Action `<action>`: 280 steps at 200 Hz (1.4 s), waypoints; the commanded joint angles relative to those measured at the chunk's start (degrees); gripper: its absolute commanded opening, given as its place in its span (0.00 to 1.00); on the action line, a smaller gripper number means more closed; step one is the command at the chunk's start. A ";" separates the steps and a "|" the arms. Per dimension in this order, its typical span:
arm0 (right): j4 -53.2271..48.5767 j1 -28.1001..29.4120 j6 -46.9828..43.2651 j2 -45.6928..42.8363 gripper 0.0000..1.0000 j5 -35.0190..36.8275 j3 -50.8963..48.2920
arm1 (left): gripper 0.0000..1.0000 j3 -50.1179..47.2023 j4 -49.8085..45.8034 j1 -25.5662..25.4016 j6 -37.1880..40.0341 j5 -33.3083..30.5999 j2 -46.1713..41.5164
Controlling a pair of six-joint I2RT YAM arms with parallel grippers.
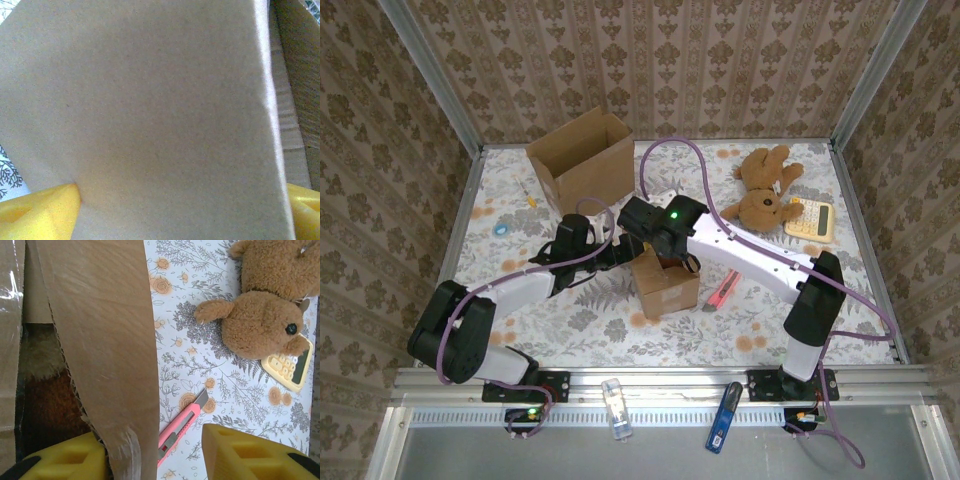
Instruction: Unpack the express box
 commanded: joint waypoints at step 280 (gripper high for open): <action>11.91 -11.49 -13.91 -2.87 0.62 -10.51 -6.18 | 0.90 0.62 -15.91 -0.33 4.47 -1.54 0.86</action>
